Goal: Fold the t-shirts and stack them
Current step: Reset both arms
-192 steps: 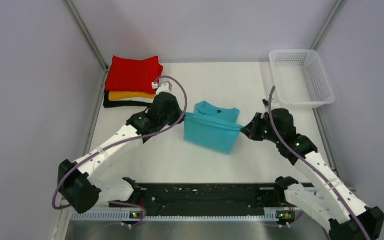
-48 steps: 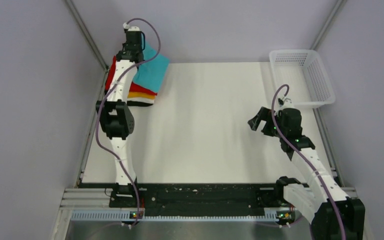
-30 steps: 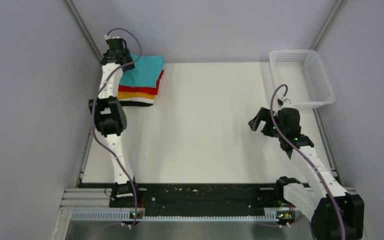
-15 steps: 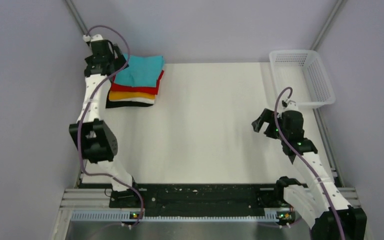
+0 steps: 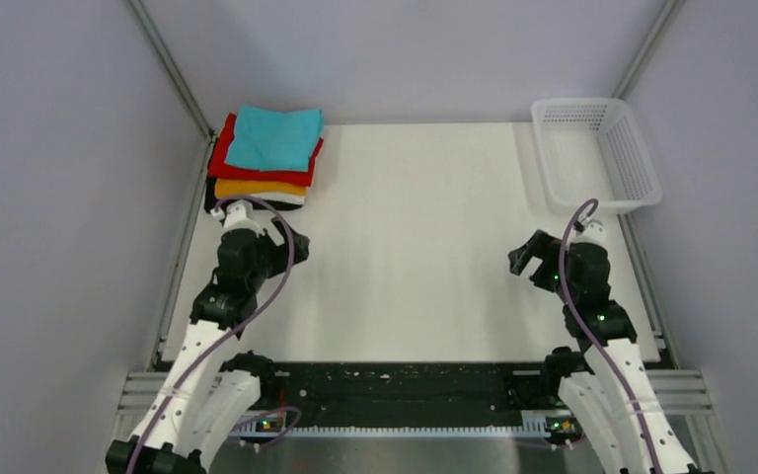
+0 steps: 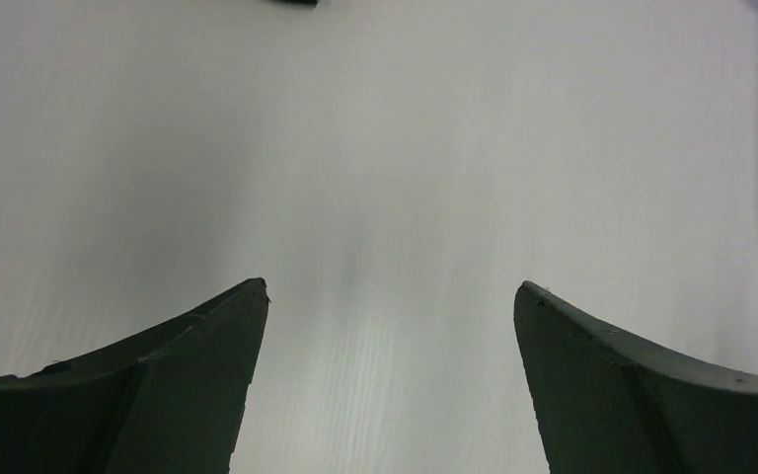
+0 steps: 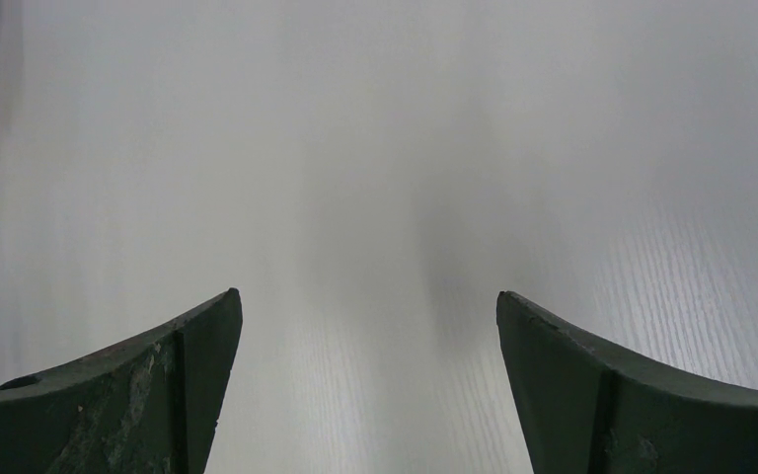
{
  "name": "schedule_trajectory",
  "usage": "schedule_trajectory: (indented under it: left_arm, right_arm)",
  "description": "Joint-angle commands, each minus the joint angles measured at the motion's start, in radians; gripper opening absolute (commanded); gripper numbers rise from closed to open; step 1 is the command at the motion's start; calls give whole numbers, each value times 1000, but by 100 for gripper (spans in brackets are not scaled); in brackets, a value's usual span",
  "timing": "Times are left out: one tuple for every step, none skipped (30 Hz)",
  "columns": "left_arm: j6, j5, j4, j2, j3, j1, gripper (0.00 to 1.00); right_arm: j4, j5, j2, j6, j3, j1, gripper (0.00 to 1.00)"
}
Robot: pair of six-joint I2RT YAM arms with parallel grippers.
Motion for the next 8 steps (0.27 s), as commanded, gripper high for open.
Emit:
schedule_trajectory:
  left_arm:
    - [-85, -114, -89, -105, -93, -6, 99]
    - [-87, -130, -110, -120, -102, -6, 99]
    - [-88, -140, -121, -132, -110, -5, 99]
    - [-92, -150, -129, -140, -114, -5, 99]
    - [-100, -157, -139, -144, -113, -5, 99]
    - [-102, -158, -141, -150, -112, -4, 99]
    - [-102, -163, -142, -152, -109, -6, 99]
    - [-103, -174, -146, -154, -105, -6, 99]
  right_arm:
    - [-5, 67, -41, 28, -13, -8, 99]
    - [0, 68, -46, 31, -20, -9, 99]
    - [4, 63, -51, 30, -25, -9, 99]
    - [6, 57, -55, 28, -27, -9, 99]
    - [10, 55, -63, 26, -30, -9, 99]
    - [12, 58, -69, 25, -31, -8, 99]
    - [13, 60, -75, 25, -29, -9, 99]
    - [11, 62, -82, 26, -26, -8, 99]
